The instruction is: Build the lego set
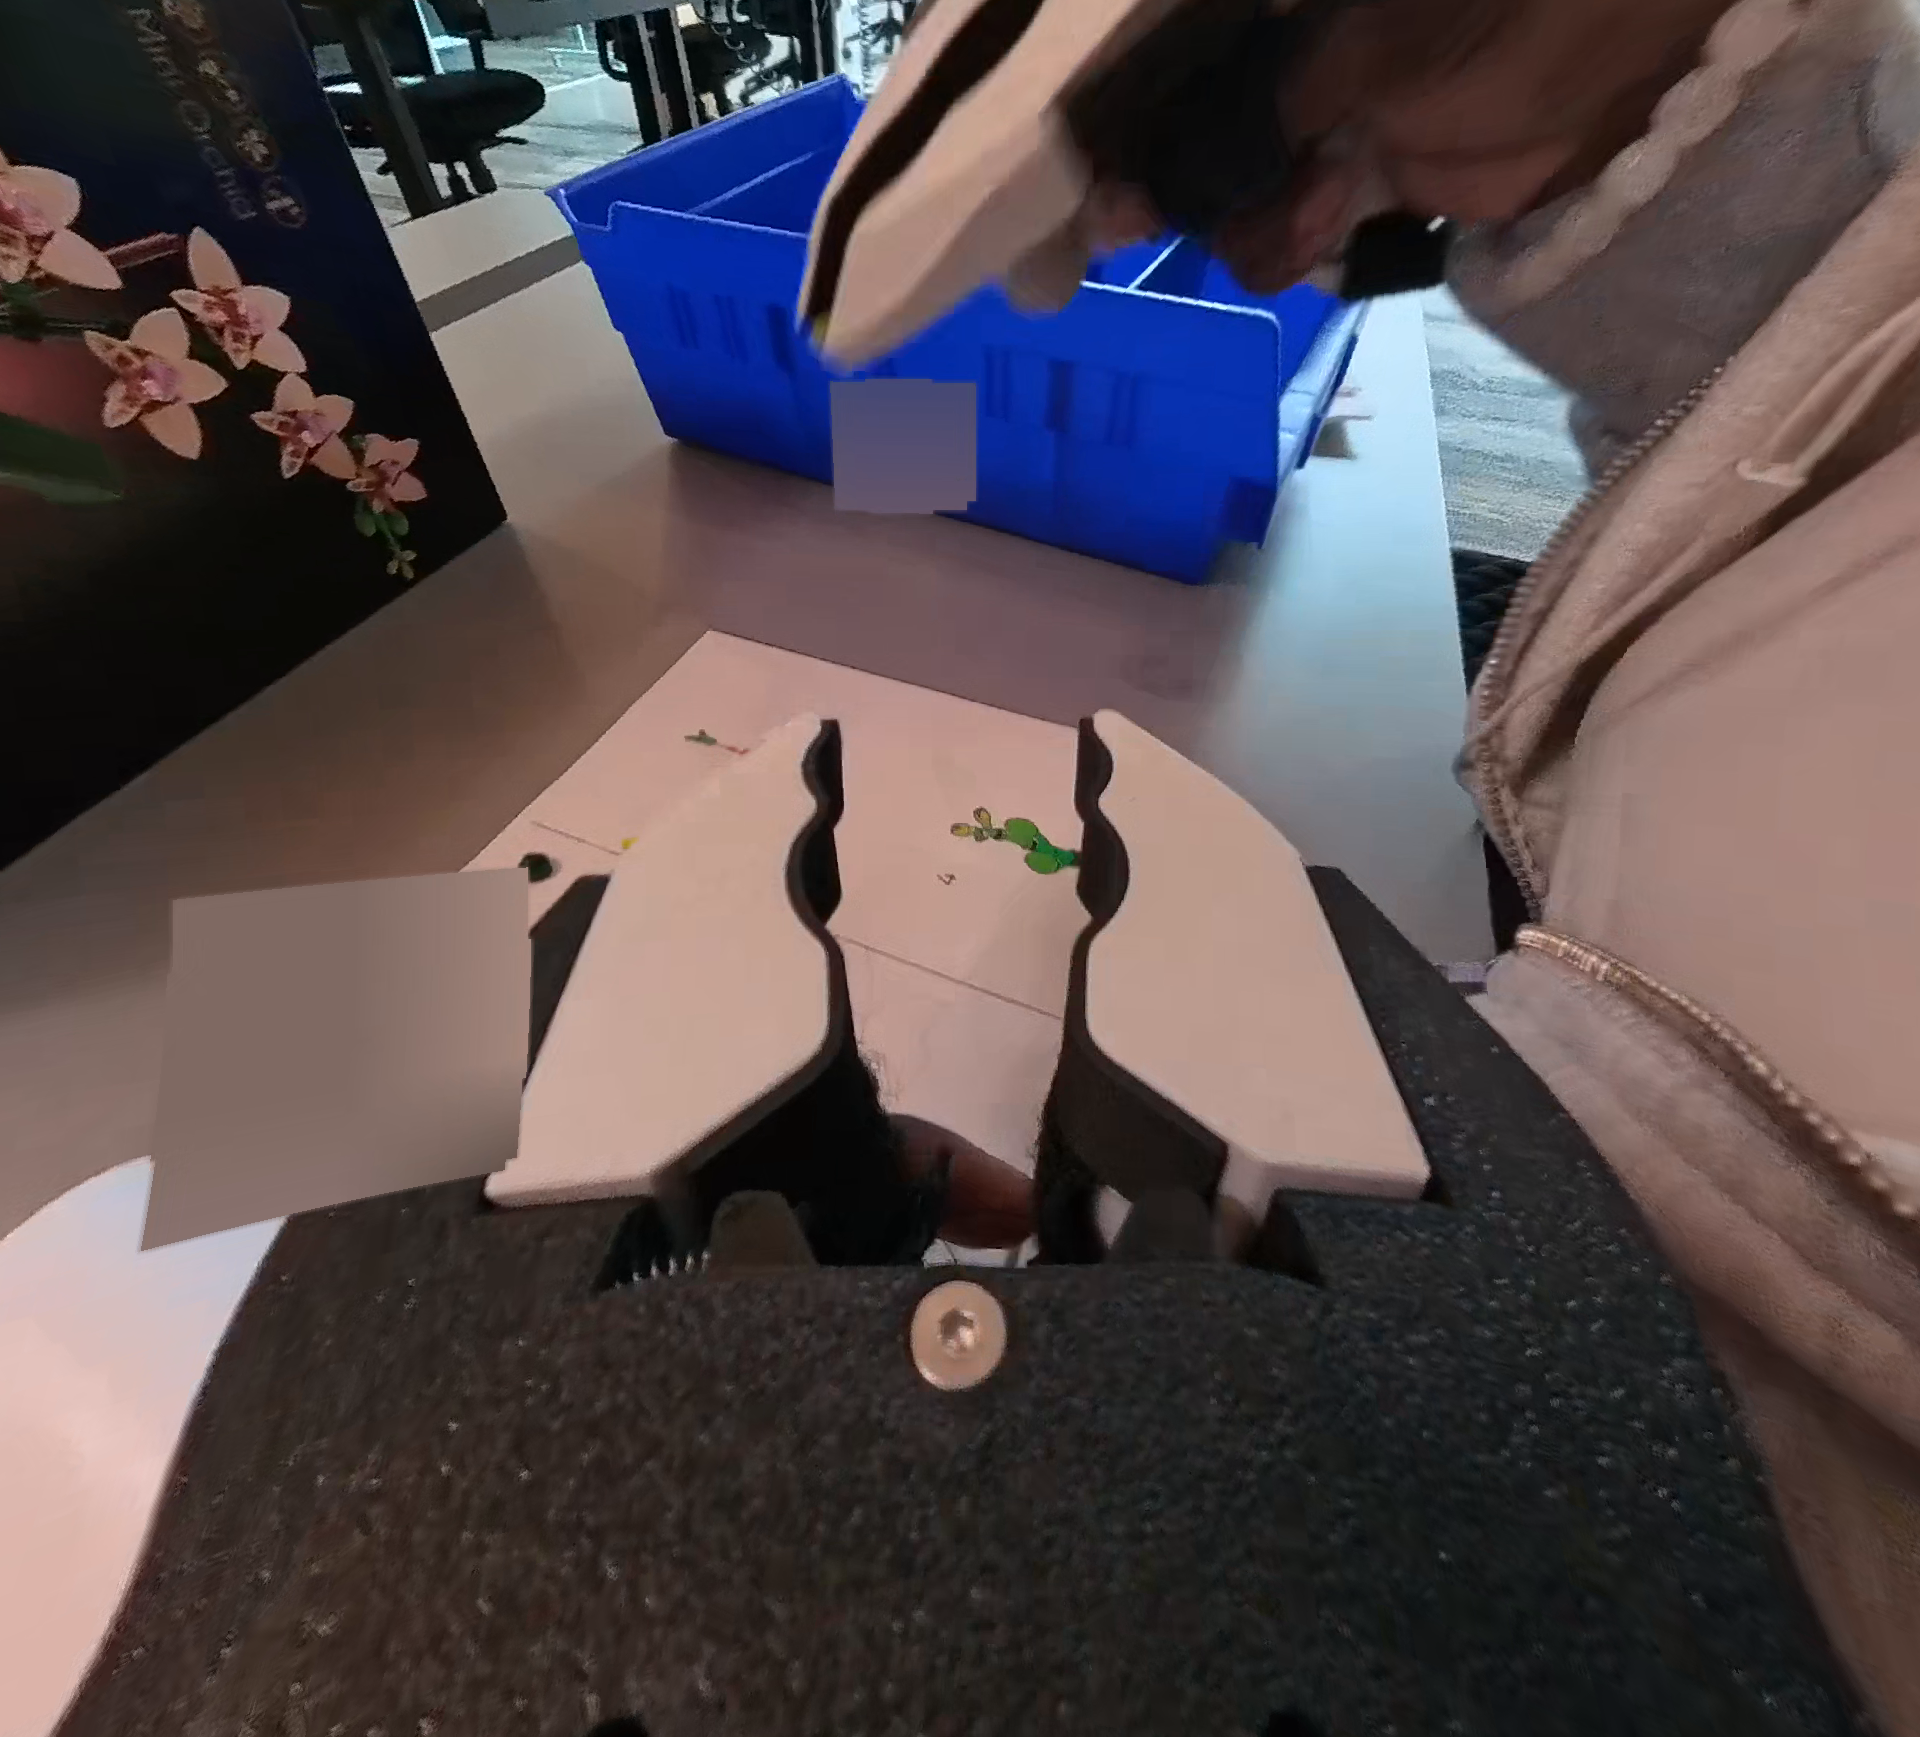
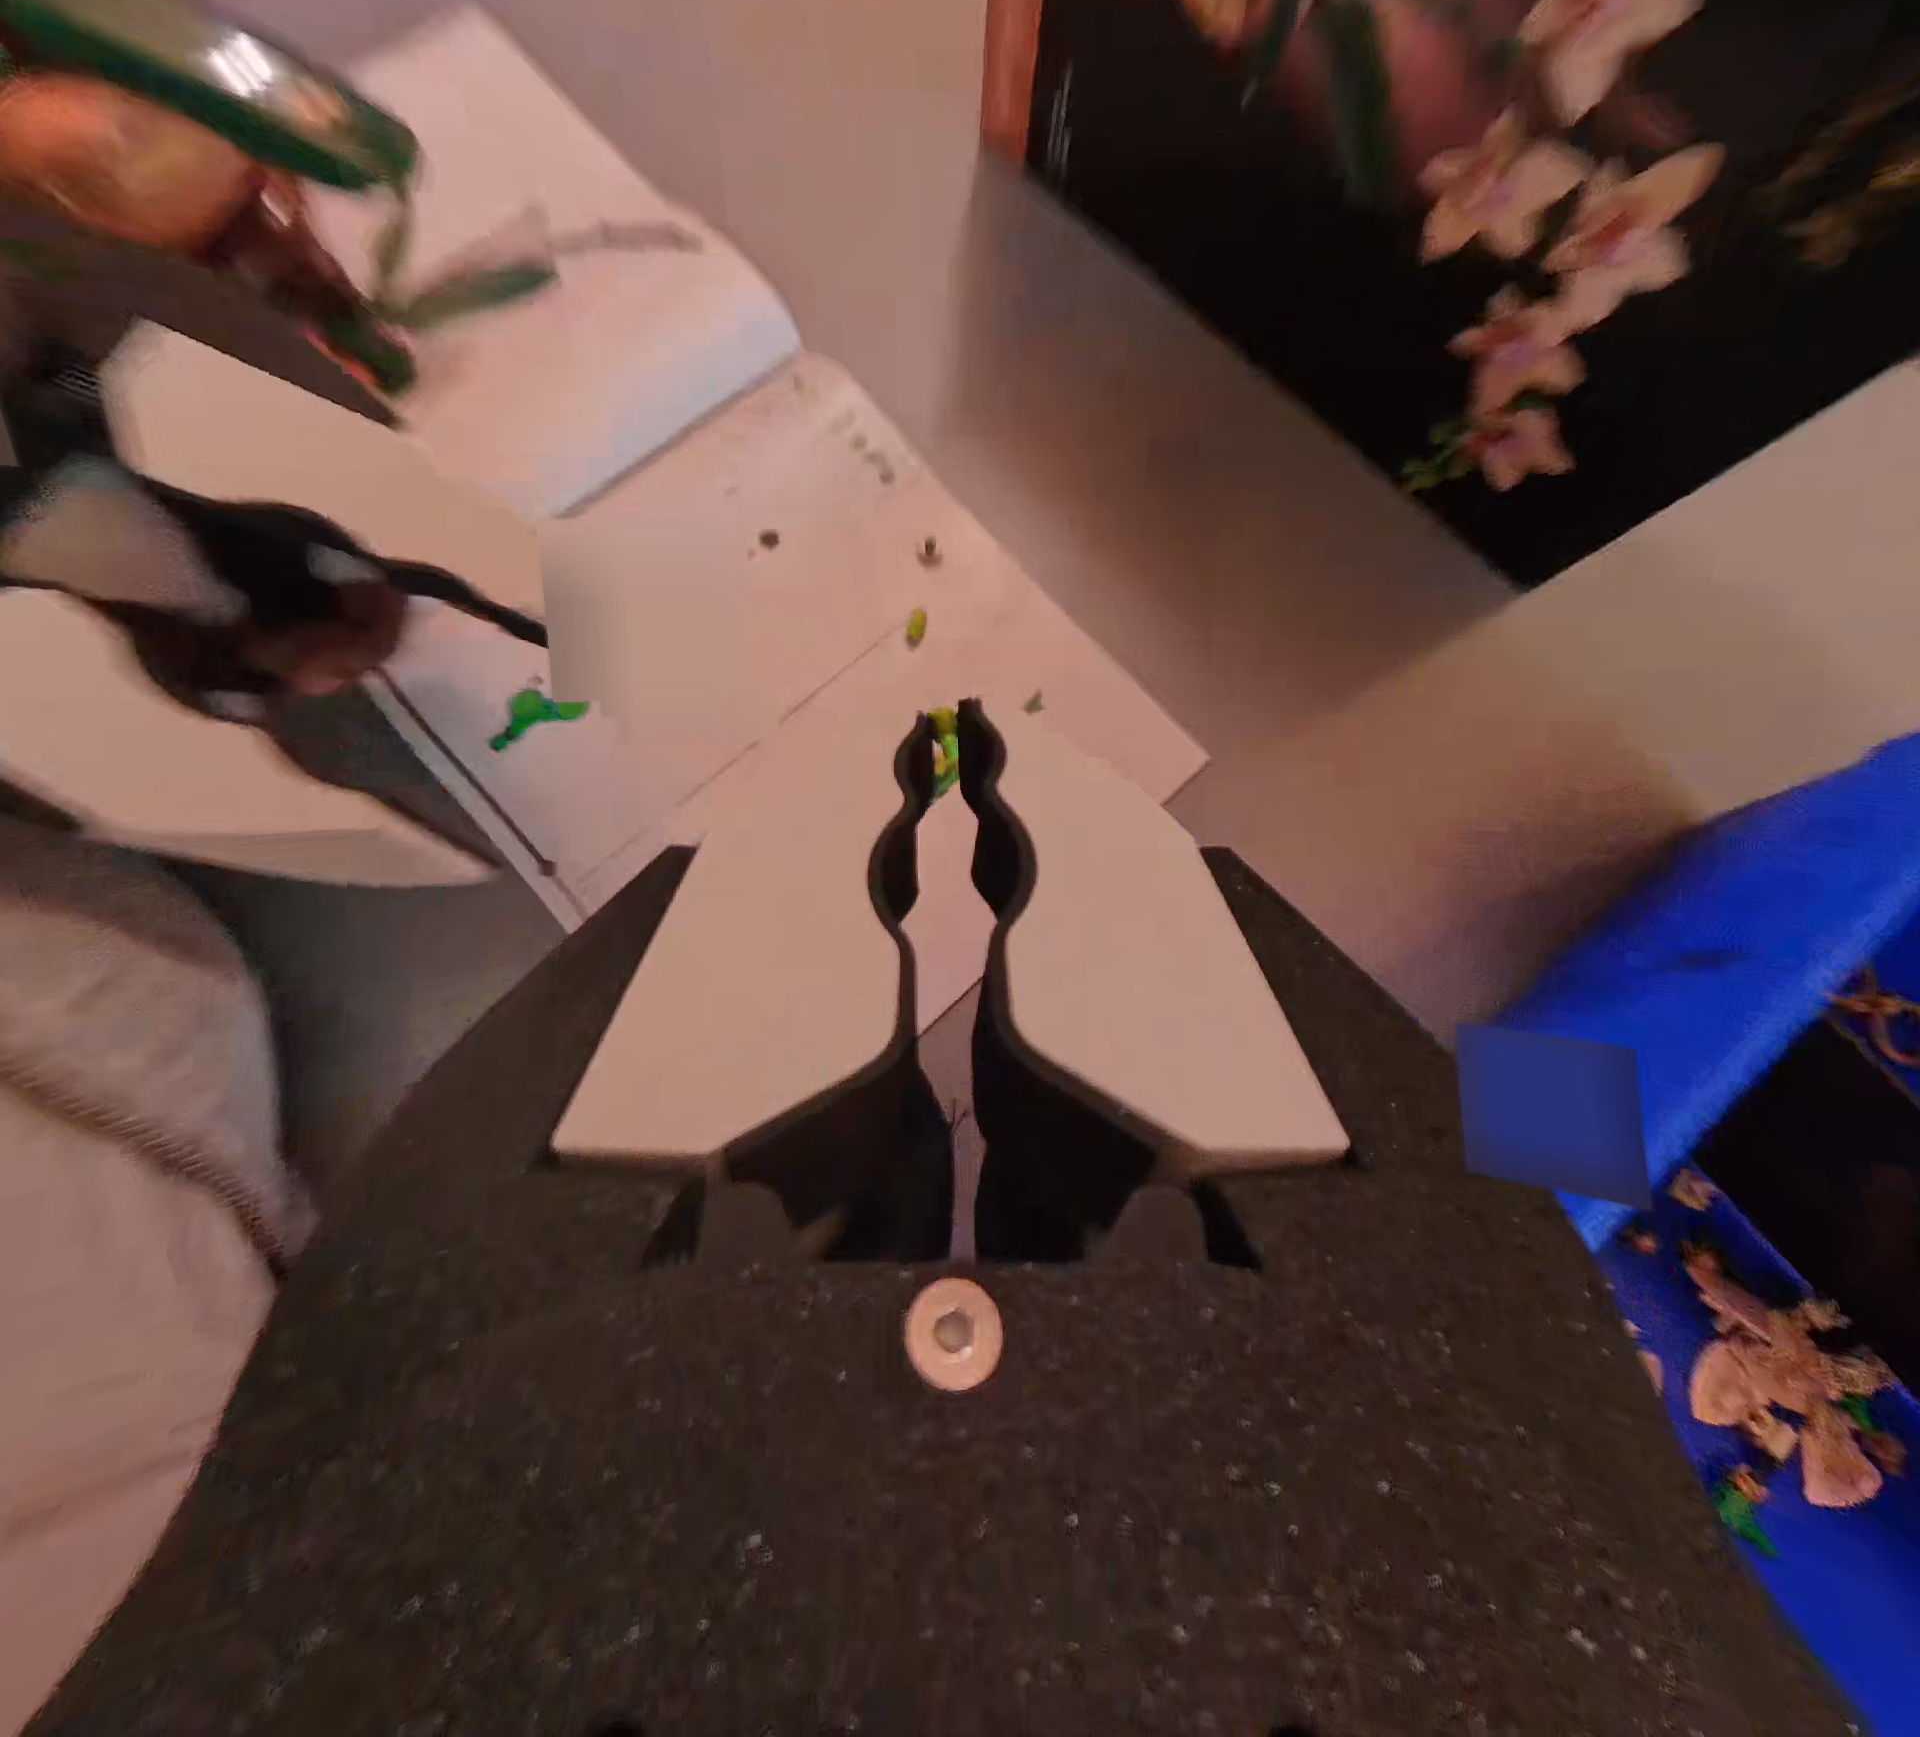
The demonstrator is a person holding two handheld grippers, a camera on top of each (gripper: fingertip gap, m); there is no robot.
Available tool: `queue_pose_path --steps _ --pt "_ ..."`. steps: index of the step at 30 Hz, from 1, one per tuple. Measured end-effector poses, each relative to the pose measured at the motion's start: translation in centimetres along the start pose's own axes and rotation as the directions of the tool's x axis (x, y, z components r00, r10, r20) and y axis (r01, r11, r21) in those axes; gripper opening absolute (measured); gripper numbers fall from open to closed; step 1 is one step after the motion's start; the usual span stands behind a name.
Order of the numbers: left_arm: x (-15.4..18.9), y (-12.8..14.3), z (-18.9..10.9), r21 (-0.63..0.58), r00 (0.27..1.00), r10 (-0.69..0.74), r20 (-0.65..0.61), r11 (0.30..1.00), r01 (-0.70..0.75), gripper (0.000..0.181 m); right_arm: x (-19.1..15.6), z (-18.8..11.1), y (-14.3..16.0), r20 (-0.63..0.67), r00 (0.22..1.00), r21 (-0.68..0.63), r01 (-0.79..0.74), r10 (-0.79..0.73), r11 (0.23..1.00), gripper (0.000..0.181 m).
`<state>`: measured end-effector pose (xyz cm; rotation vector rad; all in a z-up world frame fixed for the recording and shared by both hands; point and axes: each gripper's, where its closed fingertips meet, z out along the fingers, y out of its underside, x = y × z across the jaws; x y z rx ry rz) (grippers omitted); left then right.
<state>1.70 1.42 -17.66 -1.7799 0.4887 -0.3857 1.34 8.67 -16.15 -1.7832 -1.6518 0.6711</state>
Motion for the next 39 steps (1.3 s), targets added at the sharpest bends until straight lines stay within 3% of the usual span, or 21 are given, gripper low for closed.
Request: queue_pose_path --steps 4,8,21,31,35,38,39 --pt "0.4 0.6 -1.1 -0.009 1.000 0.019 0.011 1.000 -0.019 0.043 -0.1 5.1 3.7 -0.028 1.000 -0.213 0.008 -0.014 0.977 0.004" --pt "0.5 0.6 -1.6 0.023 1.000 0.005 -0.005 1.000 -0.005 0.042 1.3 6.7 5.9 -0.111 0.994 -0.314 -0.022 -0.014 0.949 0.004" --pt "0.1 -0.5 -2.2 0.072 0.998 -0.043 -0.050 0.996 0.047 0.042 1.2 7.2 6.3 -0.113 0.993 -0.295 -0.058 0.026 0.954 0.012" --pt "-0.1 -0.5 -2.3 0.074 0.996 -0.083 -0.036 0.994 0.085 0.042 0.3 5.1 4.0 -0.154 0.988 -0.180 -0.017 -0.011 0.984 0.018" --pt "-0.2 -0.3 -2.0 0.053 0.993 -0.116 -0.033 0.992 0.118 0.042 -0.9 5.1 5.6 -0.124 0.992 -0.229 -0.015 -0.014 0.973 0.018" --pt "-0.3 -0.3 -1.7 0.046 0.992 -0.124 -0.022 0.991 0.125 0.042 -1.1 5.1 4.7 -0.158 0.987 -0.139 0.020 -0.042 0.990 0.018" --pt "-0.3 -0.3 -1.6 0.040 0.992 -0.127 -0.019 0.991 0.127 0.042 -0.7 5.4 5.4 -0.178 0.982 -0.168 0.029 -0.059 0.985 0.024"
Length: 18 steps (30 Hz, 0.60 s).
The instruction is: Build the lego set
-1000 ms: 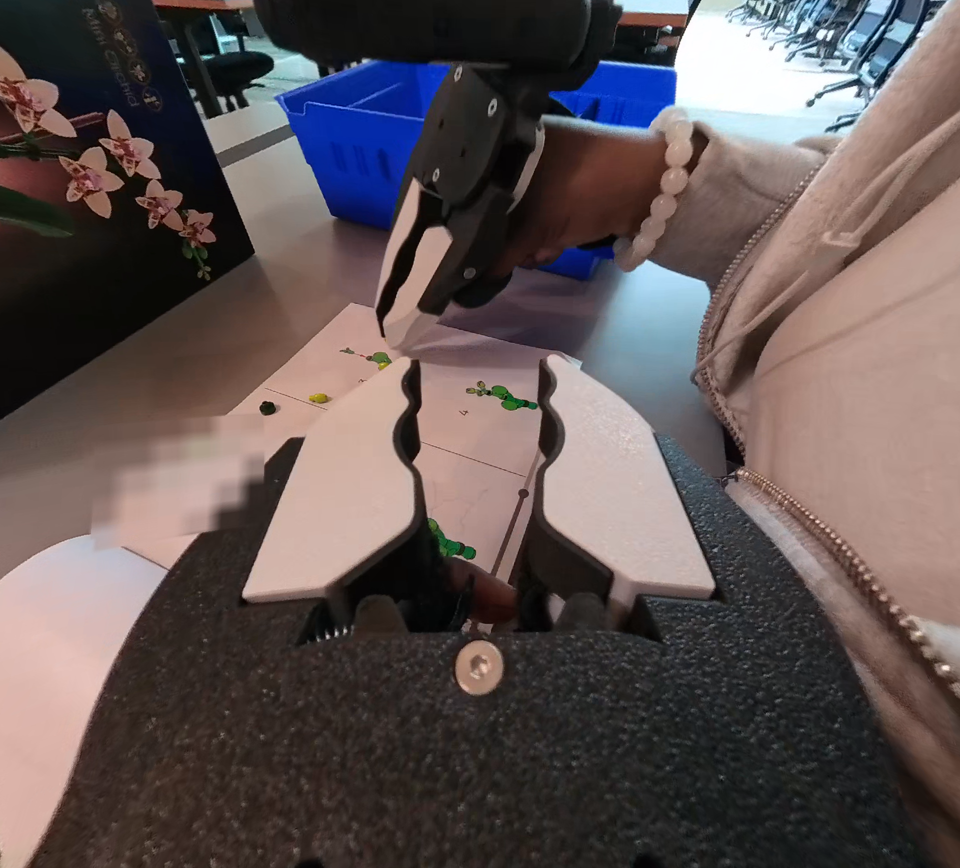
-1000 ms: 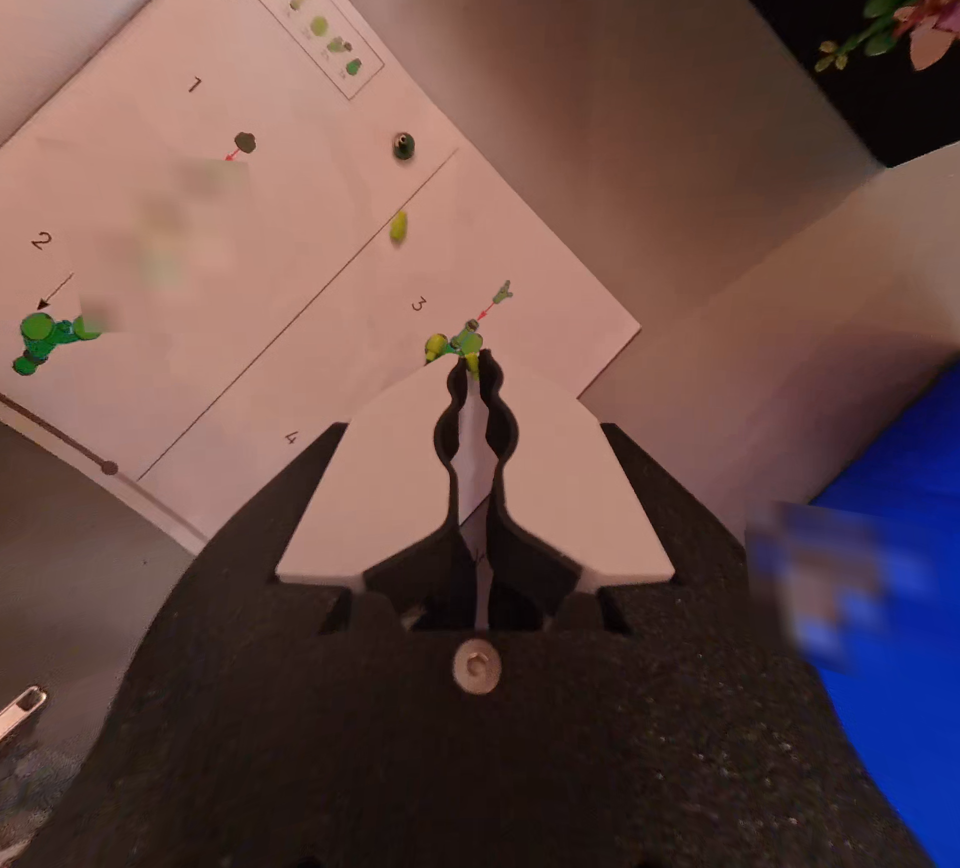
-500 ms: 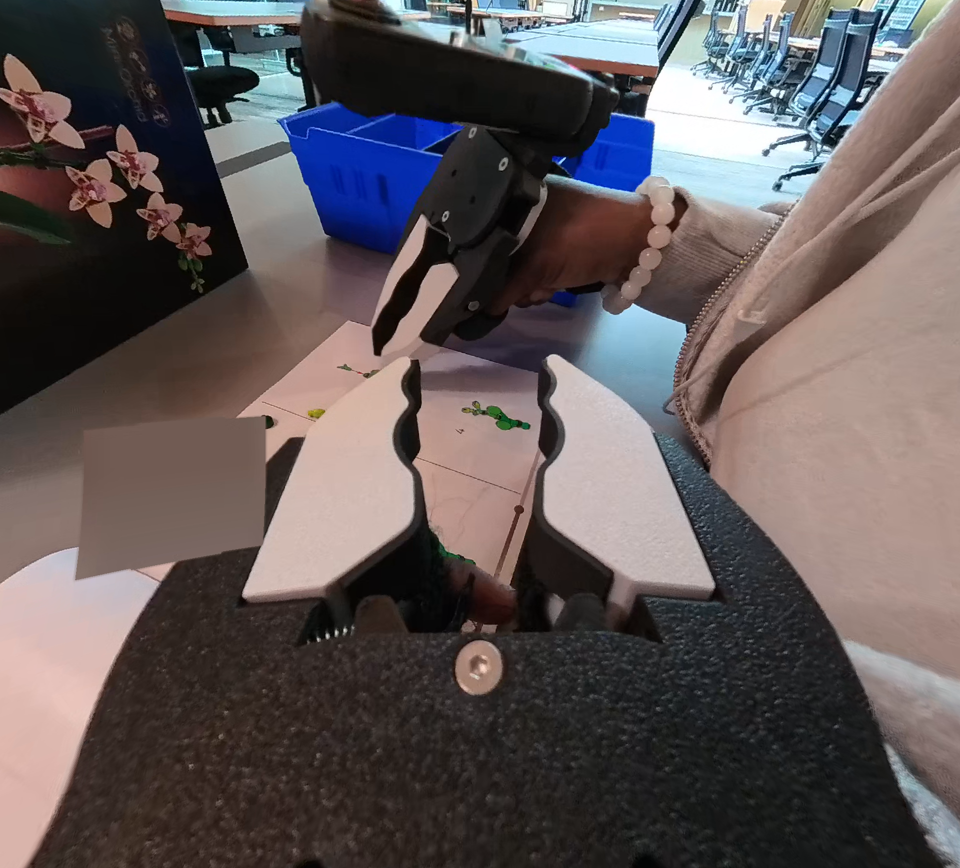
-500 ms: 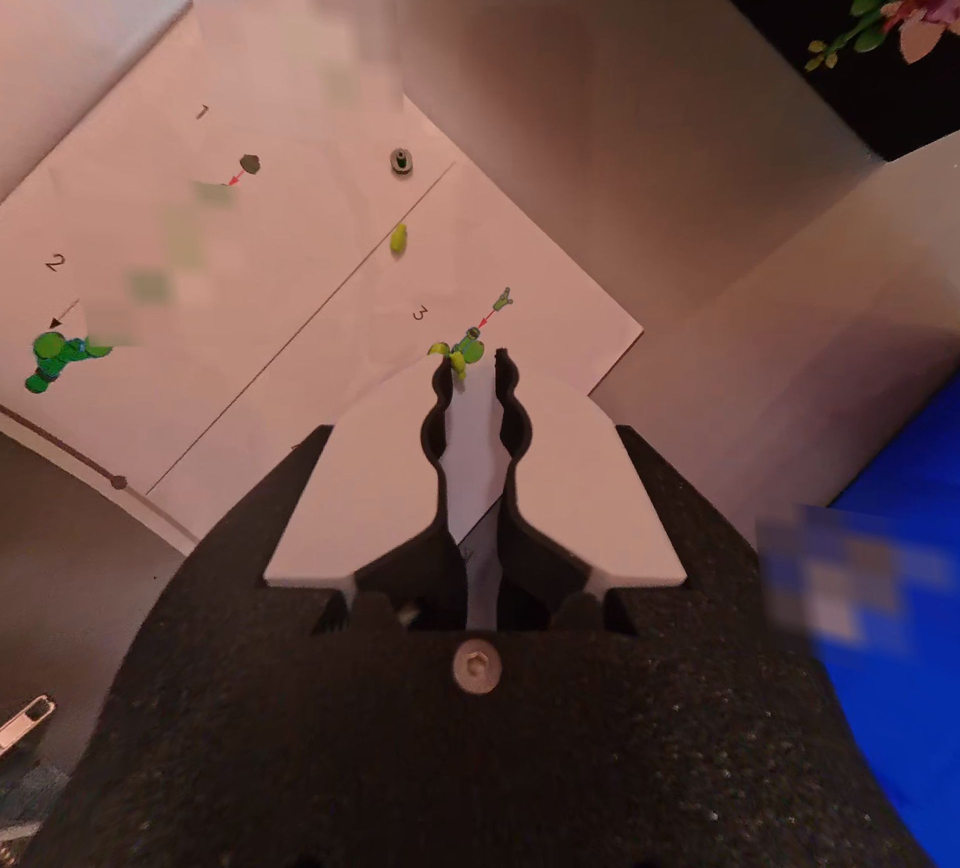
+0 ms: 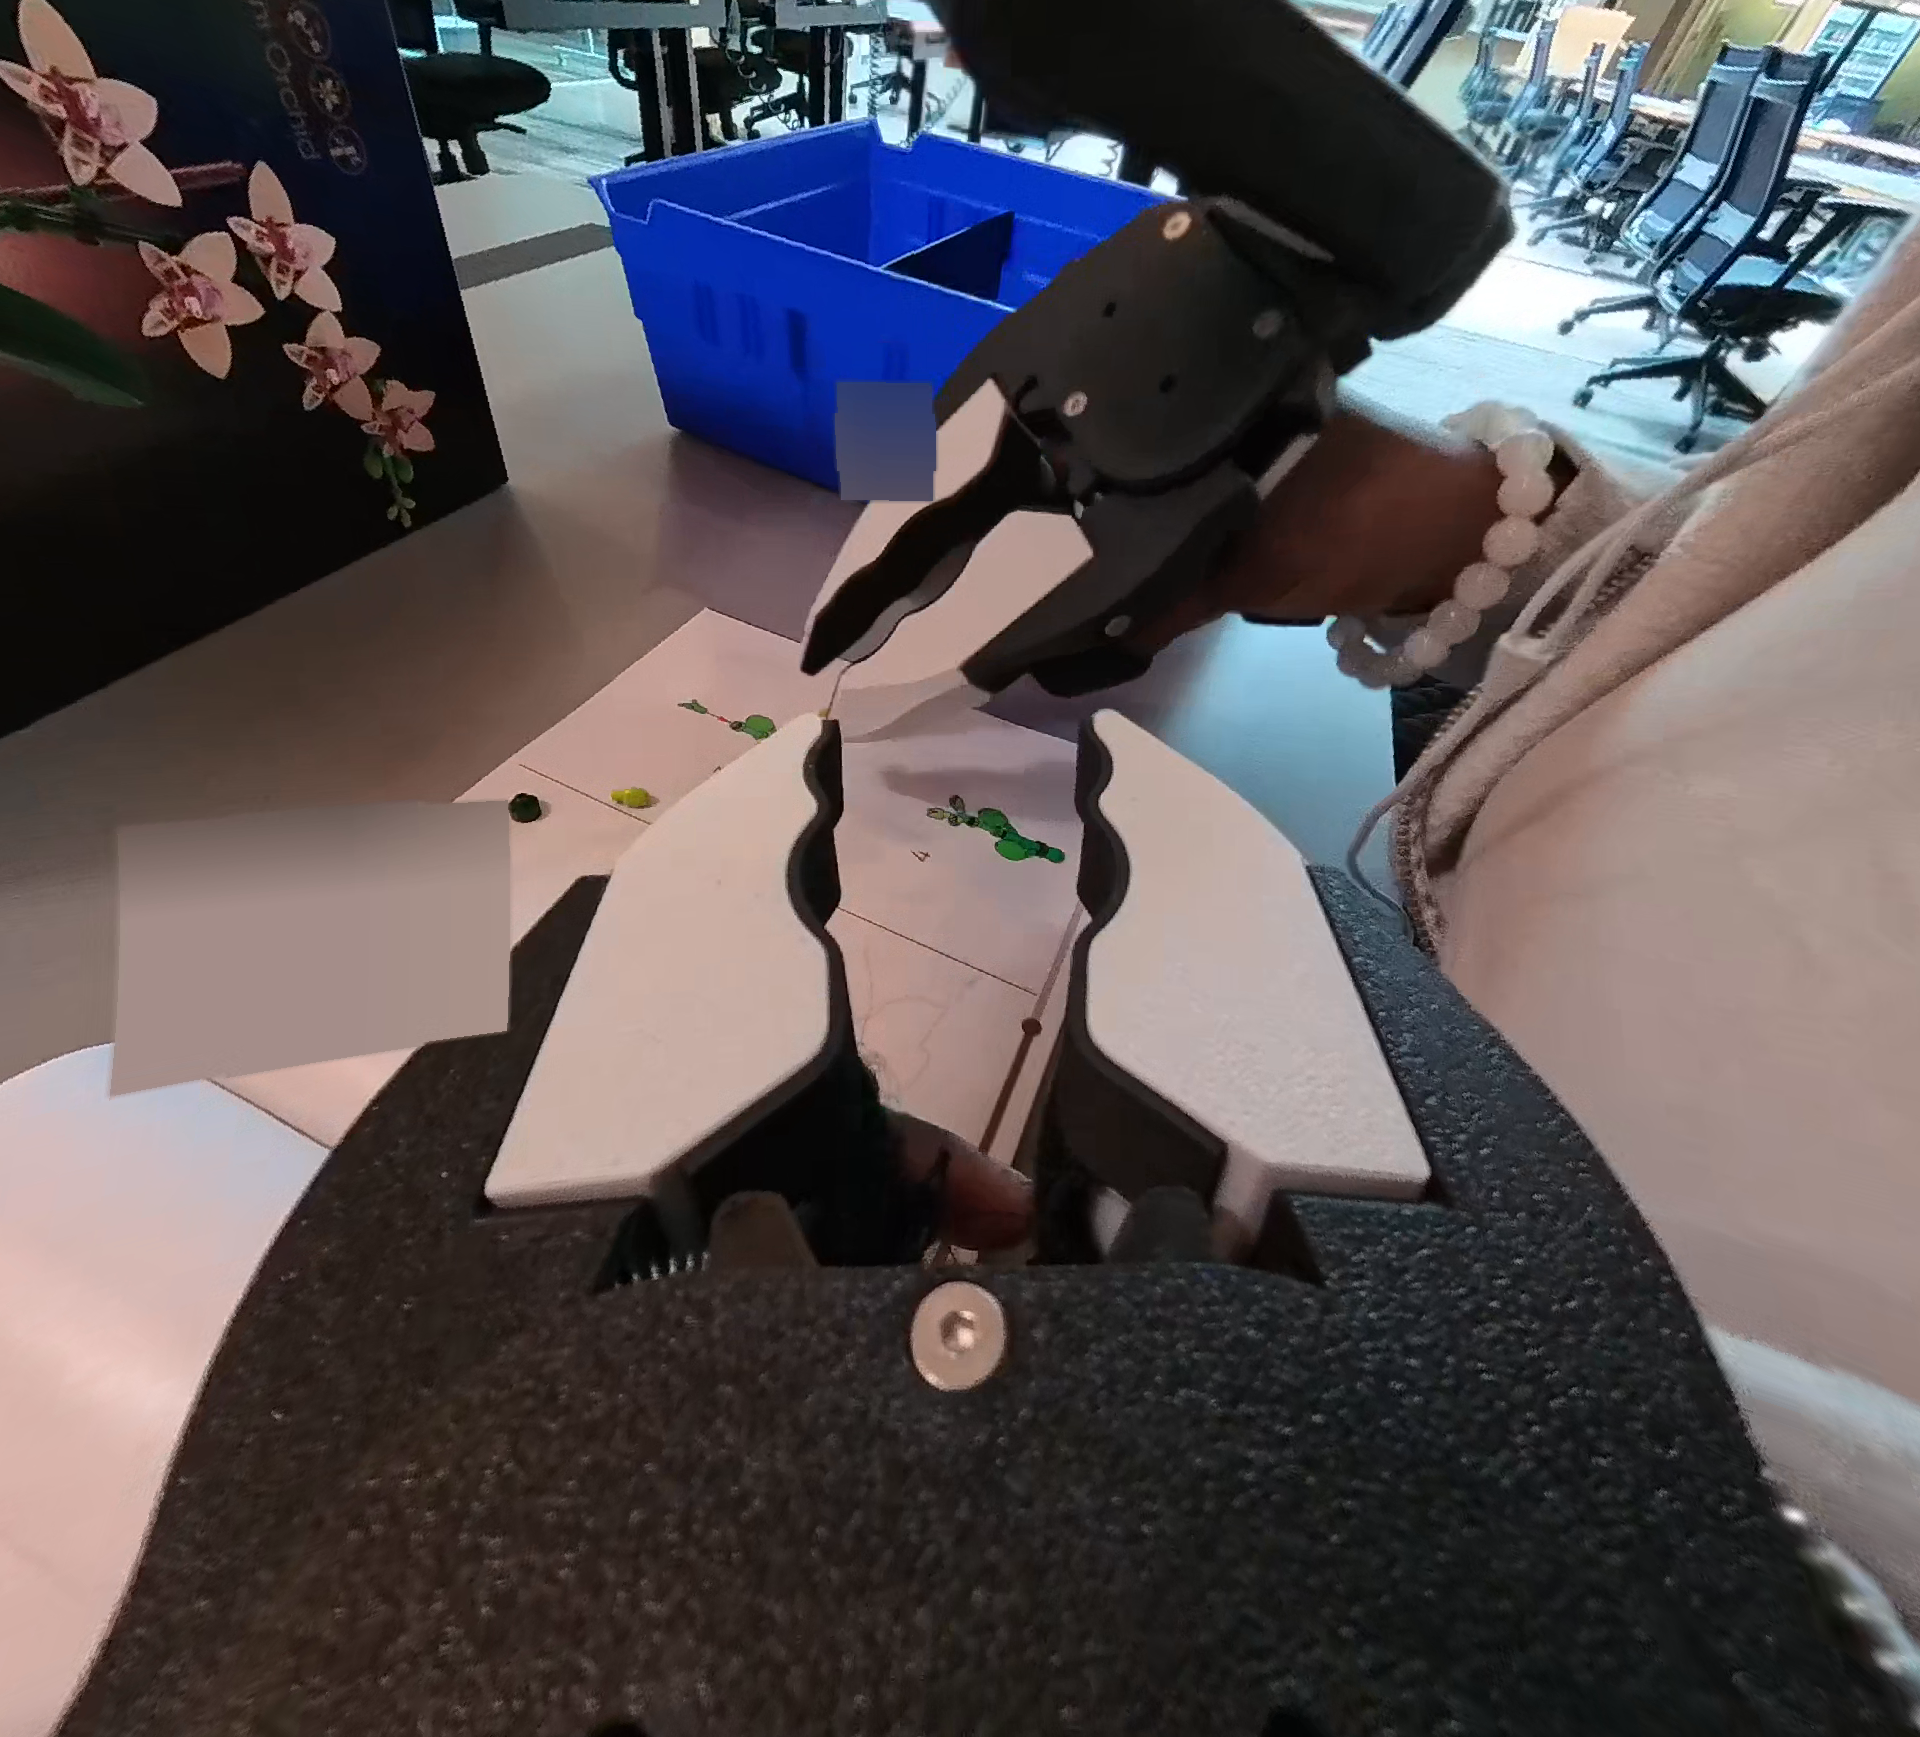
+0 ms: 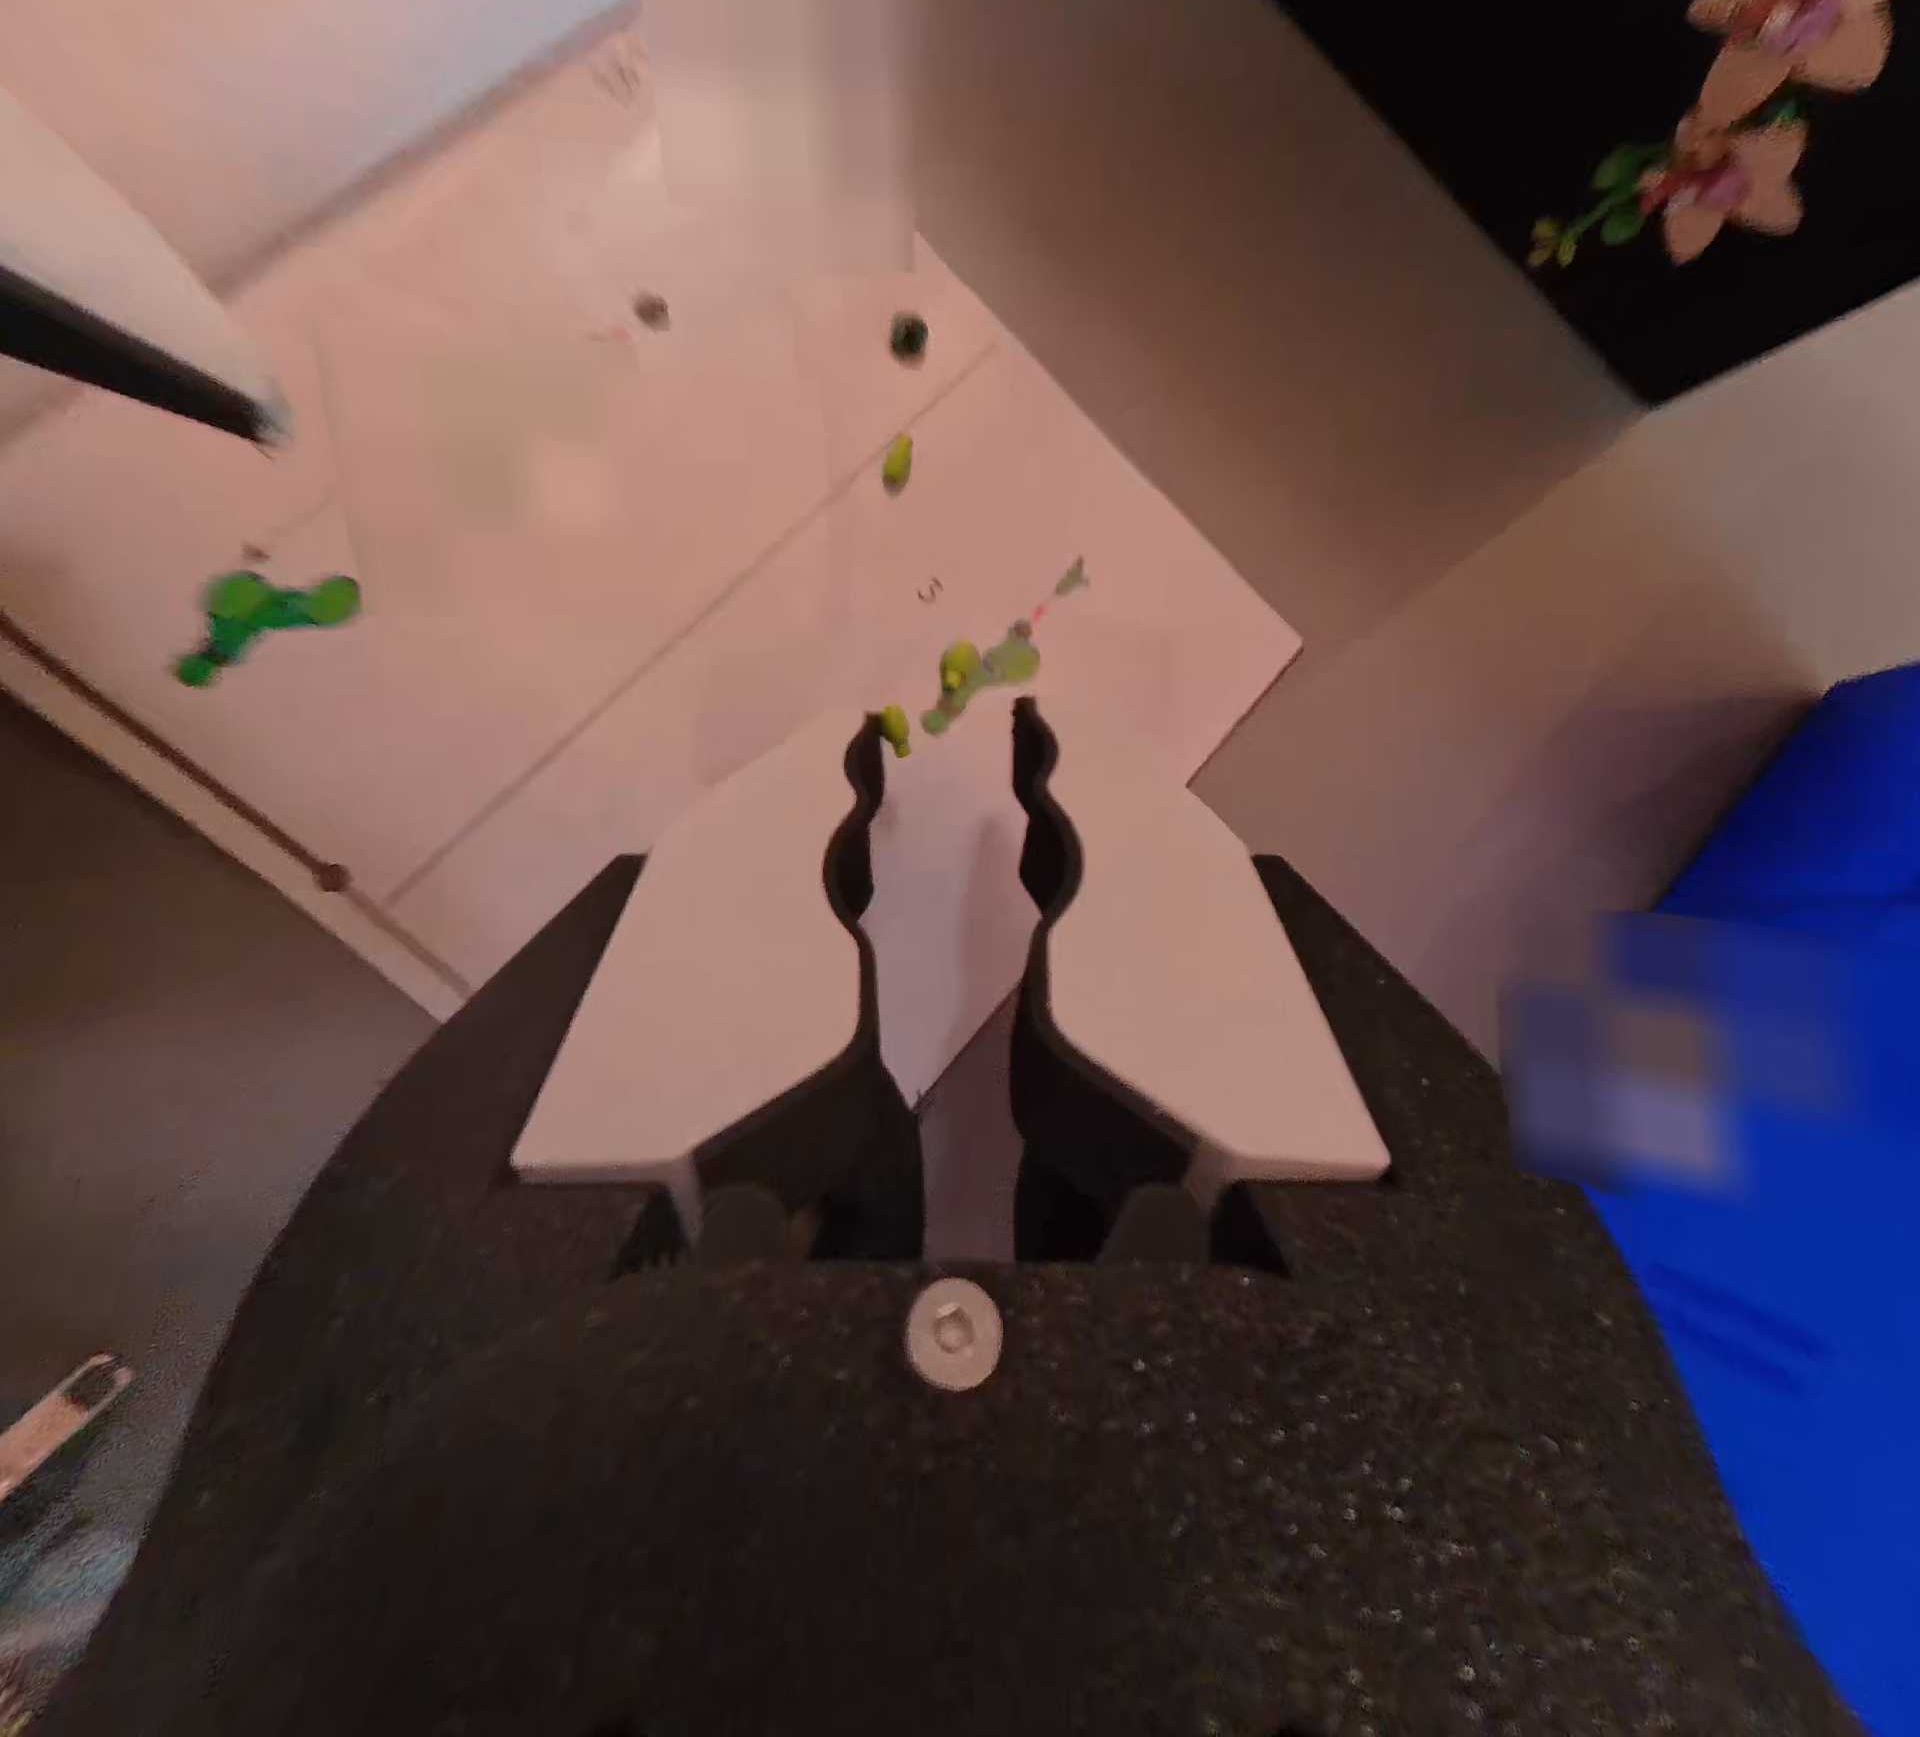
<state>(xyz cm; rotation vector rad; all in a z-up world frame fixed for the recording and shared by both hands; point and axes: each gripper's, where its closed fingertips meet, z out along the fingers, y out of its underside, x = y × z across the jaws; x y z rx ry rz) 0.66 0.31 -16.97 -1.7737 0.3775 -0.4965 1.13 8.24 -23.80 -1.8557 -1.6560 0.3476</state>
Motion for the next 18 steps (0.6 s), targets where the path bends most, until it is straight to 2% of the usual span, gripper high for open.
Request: queue_pose_path --steps 1,2,3,5,7,8,11,16,18 --pt "0.0 0.0 0.2 -0.012 1.000 -0.002 -0.001 1.000 0.002 0.042 0.0 0.6 1.0 0.002 1.000 -0.052 -0.013 0.013 0.999 0.028" --pt "0.2 0.1 0.3 -0.028 1.000 0.001 -0.004 1.000 -0.001 0.042 -0.7 0.9 1.2 0.054 0.997 -0.052 -0.045 0.048 0.998 0.021" --pt "0.3 0.1 0.4 -0.039 1.000 0.012 -0.005 0.999 -0.012 0.042 -1.0 0.7 0.9 0.091 0.992 -0.027 -0.083 0.085 0.996 0.032" --pt "0.4 -0.1 0.6 -0.050 0.999 0.038 0.003 0.998 -0.038 0.042 -0.3 0.6 0.8 0.055 0.994 -0.005 -0.098 0.098 0.995 0.033" --pt "0.5 0.0 0.7 -0.059 0.999 0.045 0.010 0.997 -0.045 0.042 -0.9 1.1 1.2 0.093 0.990 0.004 -0.103 0.102 0.995 0.027" --pt "0.6 0.0 0.8 -0.061 0.999 0.045 0.010 0.997 -0.044 0.042 -1.5 1.1 1.1 0.143 0.983 0.027 -0.123 0.118 0.992 0.018" --pt "0.4 0.3 0.9 -0.084 0.999 0.034 0.028 0.996 -0.032 0.042 -0.6 0.6 1.0 0.091 0.988 0.008 -0.129 0.128 0.992 0.038" --pt "0.3 0.3 1.1 -0.100 0.998 0.045 0.035 0.994 -0.042 0.042 -1.1 -3.6 -3.2 0.112 0.989 0.247 -0.118 0.093 0.962 0.030" --pt "0.1 0.6 1.4 -0.122 0.998 0.045 0.039 0.992 -0.040 0.042 -2.0 -6.4 -4.7 0.192 0.980 0.348 -0.121 0.056 0.930 0.024"
